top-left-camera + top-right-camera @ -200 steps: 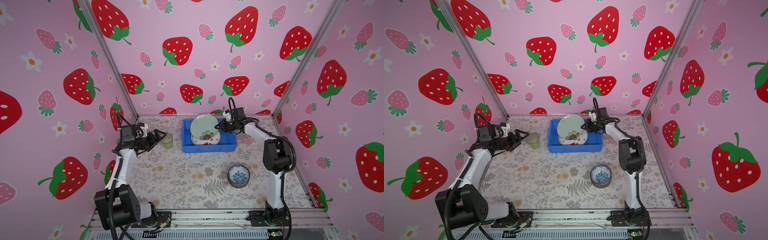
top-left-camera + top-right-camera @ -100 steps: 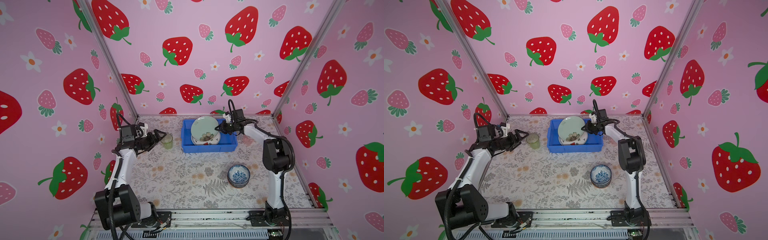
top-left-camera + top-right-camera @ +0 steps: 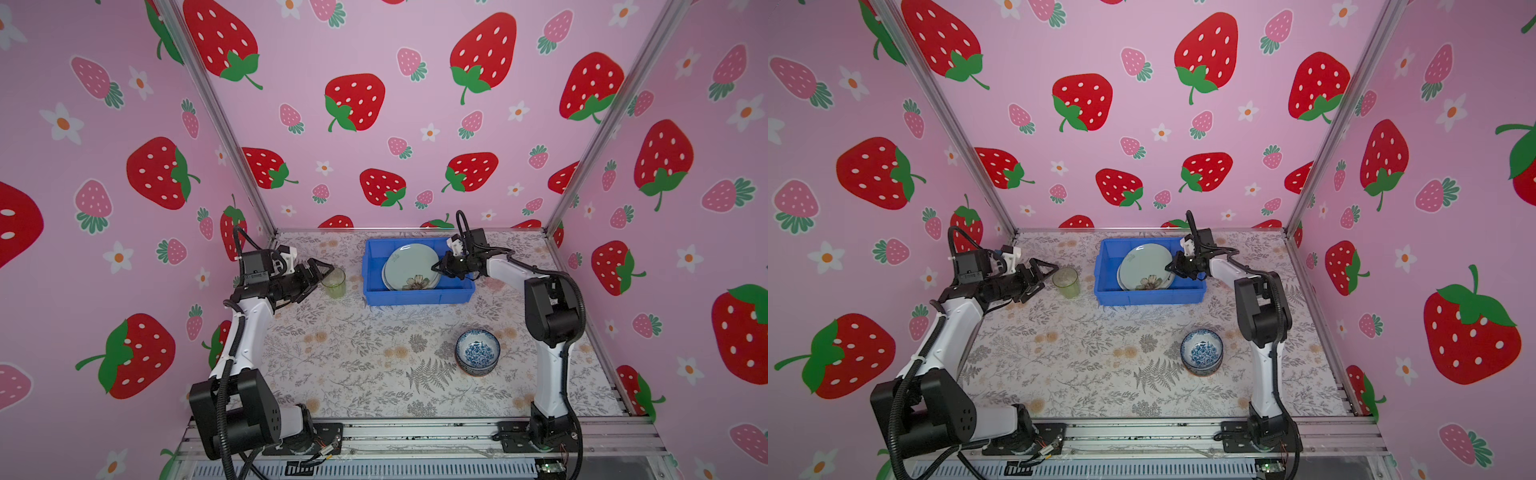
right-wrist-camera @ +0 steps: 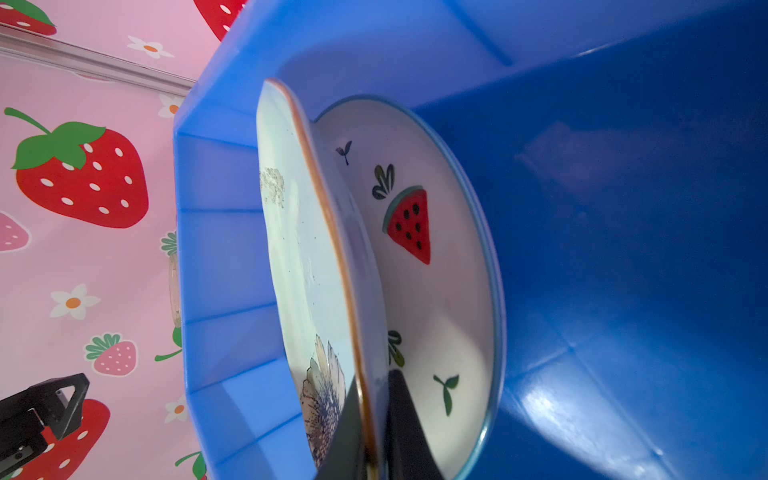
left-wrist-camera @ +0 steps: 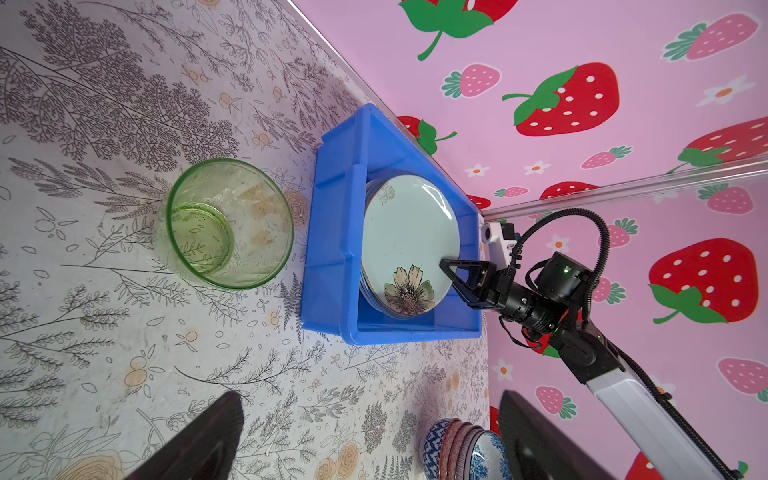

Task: Place the mixed dishes into the plastic bin
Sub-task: 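Lower the green plate into the bin with the right gripper while the left withdraws, then open the right gripper and raise it away from the bin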

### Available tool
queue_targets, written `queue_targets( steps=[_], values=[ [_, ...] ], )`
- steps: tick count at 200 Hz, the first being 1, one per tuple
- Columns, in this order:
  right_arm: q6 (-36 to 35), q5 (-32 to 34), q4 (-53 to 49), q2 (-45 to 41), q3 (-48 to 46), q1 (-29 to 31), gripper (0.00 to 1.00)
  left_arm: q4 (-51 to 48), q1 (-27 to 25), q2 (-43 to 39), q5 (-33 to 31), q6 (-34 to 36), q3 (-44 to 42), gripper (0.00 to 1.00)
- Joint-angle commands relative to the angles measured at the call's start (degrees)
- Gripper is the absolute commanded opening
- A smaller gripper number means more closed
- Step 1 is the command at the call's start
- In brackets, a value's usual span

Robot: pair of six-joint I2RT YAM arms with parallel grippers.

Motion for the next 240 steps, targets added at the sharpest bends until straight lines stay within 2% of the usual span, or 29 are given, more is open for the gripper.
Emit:
queue_targets(
  steps=[1, 36, 96, 124, 128, 161, 177, 182, 184, 207, 240],
  values=[
    [-0.27, -1.02, 4.22, 0.66, 0.38, 0.12, 0.12, 0.72, 0.29, 0.35, 1.93, -0.25, -0.55, 0.98],
    [-2.18, 0.27, 1.97, 1.38, 1.26, 0.06, 0.30, 0.72, 0.26, 0.52, 1.95, -0.22, -0.49, 0.98],
    [-7.70, 6.23, -4.91, 0.80, 5.18, 0.06, 0.46, 0.72, 0.25, 0.75, 2.14, -0.21, -0.53, 0.98],
    [-10.59, 9.79, -7.85, -1.78, 6.19, 0.19, 0.51, 0.65, 0.25, 0.95, 2.22, -0.35, -0.39, 0.98],
    [-11.14, 10.34, -8.85, -2.39, 6.34, 0.15, 0.55, 0.71, 0.29, 0.94, 2.23, -0.34, -0.46, 0.98],
    [-15.28, 15.80, -14.02, -8.87, 6.24, 0.74, 0.66, 1.50, -0.29, 1.06, 2.21, -1.17, -0.98, 0.99],
    [-16.98, 18.15, -15.41, -13.50, 4.38, 0.94, 0.79, 1.90, -1.21, 1.23, 2.64, -1.57, -1.17, 0.99],
    [-17.23, 18.45, -15.59, -15.17, 3.43, 0.96, 0.97, 2.36, -1.55, 1.31, 3.18, -2.06, -1.28, 0.99],
    [-17.26, 18.72, -15.71, -15.78, 3.10, 0.95, 1.00, 2.62, -1.72, 1.32, 3.40, -2.24, -1.45, 0.99],
    [-18.64, 21.34, -17.99, -21.99, 0.99, 0.85, 0.99, 2.62, -5.06, 1.07, 3.24, -2.24, -1.29, 1.00],
    [-20.05, 24.65, -21.93, -29.14, -1.07, 0.85, 0.99, -5.25, -15.41, 0.37, -6.61, 3.15, 1.71, 1.00]
  ],
)
